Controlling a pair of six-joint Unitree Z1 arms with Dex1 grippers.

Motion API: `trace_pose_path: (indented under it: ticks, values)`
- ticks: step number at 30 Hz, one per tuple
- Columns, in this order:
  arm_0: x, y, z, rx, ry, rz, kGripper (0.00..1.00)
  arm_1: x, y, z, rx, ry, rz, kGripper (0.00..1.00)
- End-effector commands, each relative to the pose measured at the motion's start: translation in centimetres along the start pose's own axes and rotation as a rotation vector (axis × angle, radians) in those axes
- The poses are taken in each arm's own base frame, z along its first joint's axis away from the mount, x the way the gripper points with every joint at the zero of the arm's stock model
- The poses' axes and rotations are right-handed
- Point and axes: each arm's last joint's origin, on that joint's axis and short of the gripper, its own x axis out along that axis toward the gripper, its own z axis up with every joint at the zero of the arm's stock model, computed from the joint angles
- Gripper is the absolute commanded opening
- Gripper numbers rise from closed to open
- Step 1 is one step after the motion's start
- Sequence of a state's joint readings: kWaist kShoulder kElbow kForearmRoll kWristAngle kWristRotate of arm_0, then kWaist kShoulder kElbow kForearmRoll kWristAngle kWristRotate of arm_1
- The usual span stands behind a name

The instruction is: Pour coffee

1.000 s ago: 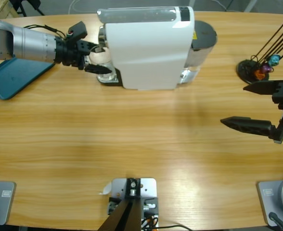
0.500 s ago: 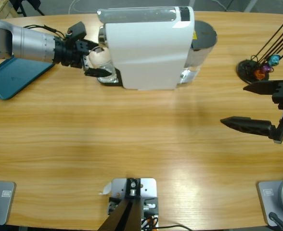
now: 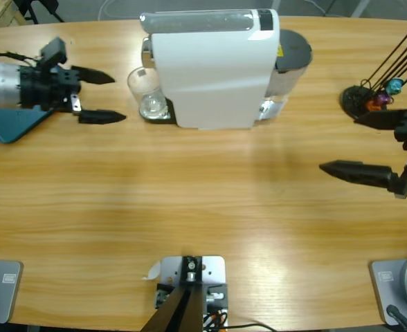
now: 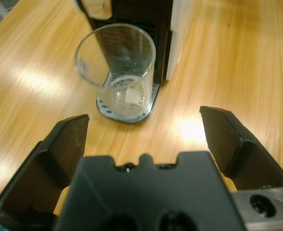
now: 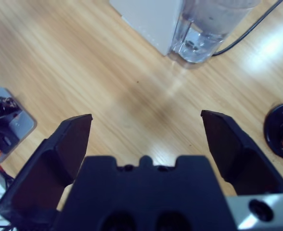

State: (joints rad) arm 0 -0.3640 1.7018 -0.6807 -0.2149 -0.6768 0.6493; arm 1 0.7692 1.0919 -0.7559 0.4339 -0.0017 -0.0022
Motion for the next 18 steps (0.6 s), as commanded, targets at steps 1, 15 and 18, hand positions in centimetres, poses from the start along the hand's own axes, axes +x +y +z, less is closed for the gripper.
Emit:
trace_pose_path:
  ticks: [1,15,18]
  values:
    - [-4.4,-4.5,-0.2,-0.21,0.126,0.182,1.0,0.3,-1.6,6.6,0.11,0.022,-0.083,0.964]
    - [-7.1,-7.6,2.4,-0.365,0.167,0.279,1.0,3.0,-5.5,18.5,0.094,0.03,-0.124,0.0]
    - [-7.2,-7.8,2.5,-0.357,0.161,0.275,1.0,4.3,-5.9,20.2,0.097,0.045,-0.124,0.0]
